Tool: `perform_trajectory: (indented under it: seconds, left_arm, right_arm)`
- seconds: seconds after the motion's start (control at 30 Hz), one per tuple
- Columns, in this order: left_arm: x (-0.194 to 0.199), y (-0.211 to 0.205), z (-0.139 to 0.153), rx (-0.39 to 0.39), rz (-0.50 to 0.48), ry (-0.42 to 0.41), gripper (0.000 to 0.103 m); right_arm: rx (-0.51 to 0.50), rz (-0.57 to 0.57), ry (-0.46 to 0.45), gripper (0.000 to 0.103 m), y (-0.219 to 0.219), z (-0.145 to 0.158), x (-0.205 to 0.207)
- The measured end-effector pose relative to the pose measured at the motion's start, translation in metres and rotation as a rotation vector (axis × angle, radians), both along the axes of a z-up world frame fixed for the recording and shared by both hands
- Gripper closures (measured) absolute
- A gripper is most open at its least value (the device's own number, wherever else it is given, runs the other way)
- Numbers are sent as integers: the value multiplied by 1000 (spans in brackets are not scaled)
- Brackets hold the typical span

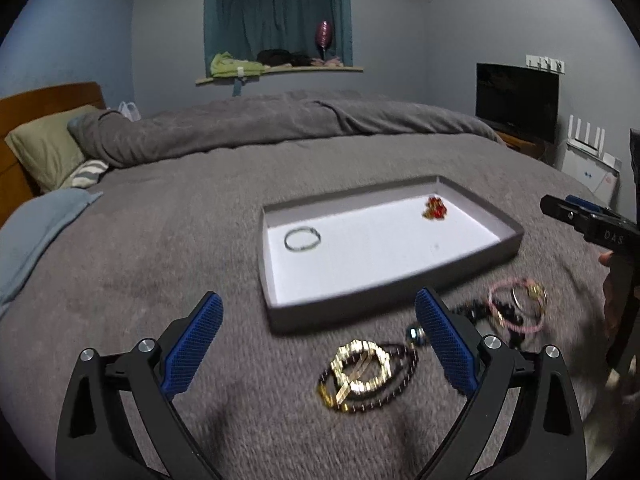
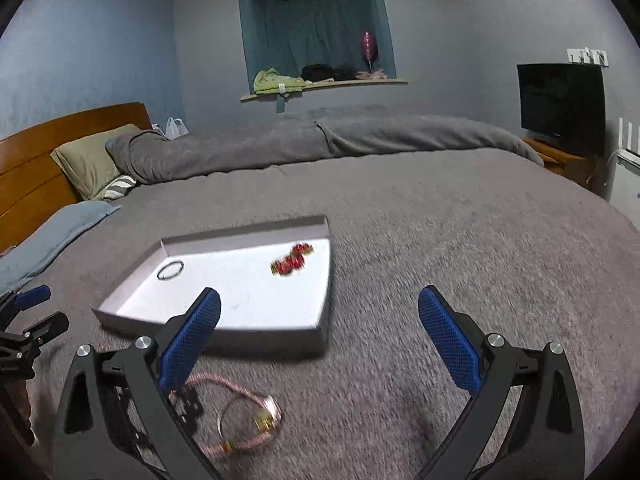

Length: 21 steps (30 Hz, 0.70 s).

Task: Organize jewelry
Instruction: 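Withdraw both tools from the tray back toward the jewelry pile, then grasp the gold hair clip with the left gripper while the right gripper grasps the pink cord bracelet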

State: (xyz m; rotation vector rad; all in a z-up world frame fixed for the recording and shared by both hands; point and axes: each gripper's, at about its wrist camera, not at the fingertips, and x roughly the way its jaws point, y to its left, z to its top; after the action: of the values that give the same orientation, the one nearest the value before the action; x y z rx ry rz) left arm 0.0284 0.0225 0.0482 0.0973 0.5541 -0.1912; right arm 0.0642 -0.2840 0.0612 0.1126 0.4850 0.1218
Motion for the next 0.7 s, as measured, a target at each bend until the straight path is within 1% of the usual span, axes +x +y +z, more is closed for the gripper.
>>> perform_trajectory:
  seconds: [0.17,0.33,0.47,0.5,0.57,0.63,0.7]
  left_arm:
    - [-8,-1,-18,5,-22,38,7]
    - [-10,-3,-26,15,-40,40,7]
    - [-7,-7,-35,6,-74,65,7]
    - [-5,-9,-37,18,-81,76,7]
    - [-6,-13,-40,52,-80,76,7]
    - [-6,-15,-41,61,-83,75,7]
    - [-6,-13,-41,49,-85,80,7]
  right_arm:
    - [33,5,45,5,-8,-14,-11]
    - [33,29,62,5,-5,-26,-27]
    - [23,107,78,5,11,-32,-35]
    - [10,148,84,5,20,-34,-37]
    - [-9,189,91,5,32,-35,-39]
    - [-14,227,91,6,41,-35,-42]
    - [-39,258,86,13,50,-35,-46]
